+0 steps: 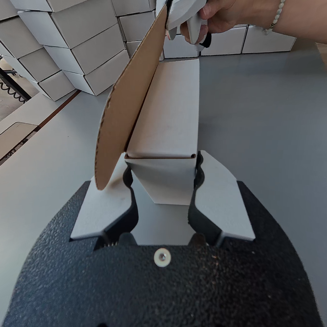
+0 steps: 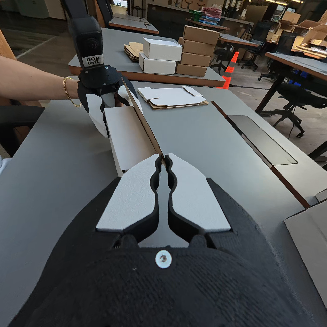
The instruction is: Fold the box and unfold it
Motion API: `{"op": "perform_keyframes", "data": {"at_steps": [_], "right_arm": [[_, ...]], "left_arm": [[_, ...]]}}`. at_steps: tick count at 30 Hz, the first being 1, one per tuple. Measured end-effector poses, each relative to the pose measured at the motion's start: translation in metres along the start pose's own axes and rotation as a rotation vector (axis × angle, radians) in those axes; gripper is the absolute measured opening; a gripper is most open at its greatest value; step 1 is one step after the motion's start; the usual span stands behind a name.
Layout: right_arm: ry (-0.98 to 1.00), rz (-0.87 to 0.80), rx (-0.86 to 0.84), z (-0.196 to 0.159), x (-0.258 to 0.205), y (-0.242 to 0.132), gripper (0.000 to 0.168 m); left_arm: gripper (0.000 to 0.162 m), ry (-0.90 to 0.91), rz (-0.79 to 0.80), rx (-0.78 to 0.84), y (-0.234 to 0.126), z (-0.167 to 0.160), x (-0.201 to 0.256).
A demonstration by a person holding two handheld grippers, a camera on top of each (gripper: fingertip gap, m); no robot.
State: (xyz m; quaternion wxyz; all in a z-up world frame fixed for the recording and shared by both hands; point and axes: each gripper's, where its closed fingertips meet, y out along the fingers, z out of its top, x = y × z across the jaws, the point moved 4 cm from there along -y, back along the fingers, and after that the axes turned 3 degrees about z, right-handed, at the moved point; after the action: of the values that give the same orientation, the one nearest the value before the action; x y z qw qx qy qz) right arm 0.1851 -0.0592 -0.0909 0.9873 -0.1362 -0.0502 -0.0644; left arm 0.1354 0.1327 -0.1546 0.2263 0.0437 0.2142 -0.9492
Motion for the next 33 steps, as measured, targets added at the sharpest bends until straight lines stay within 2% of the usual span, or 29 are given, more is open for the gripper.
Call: {"op": "perform_keyframes", "data": {"at_steps": [5,12,16,23,33], "right_arm": [[0.332,0.048,0.033,0.000,0.006,0.003,0.004],[0.638,0.019,0.147,0.007,0.001,0.006,0.003],[0.657,-0.048,0.111,0.000,0.002,0.006,0.003],[0.736,-0.079,0.181,-0.001,0.000,0.012,0.005],[0.667,-0.164,0.211,-0.003,-0.004,0.017,0.005]], "left_arm": [[0.069,-0.036,0.022,-0.053,-0.001,0.000,0.000],[0.068,-0.117,0.073,-0.149,-0.002,-0.001,-0.001],[0.068,-0.117,0.098,-0.202,0.001,0.001,0.000],[0.067,-0.143,0.123,-0.230,0.006,0.002,-0.002],[0.068,-0.155,0.134,-0.226,0.006,0.002,-0.003]]}}
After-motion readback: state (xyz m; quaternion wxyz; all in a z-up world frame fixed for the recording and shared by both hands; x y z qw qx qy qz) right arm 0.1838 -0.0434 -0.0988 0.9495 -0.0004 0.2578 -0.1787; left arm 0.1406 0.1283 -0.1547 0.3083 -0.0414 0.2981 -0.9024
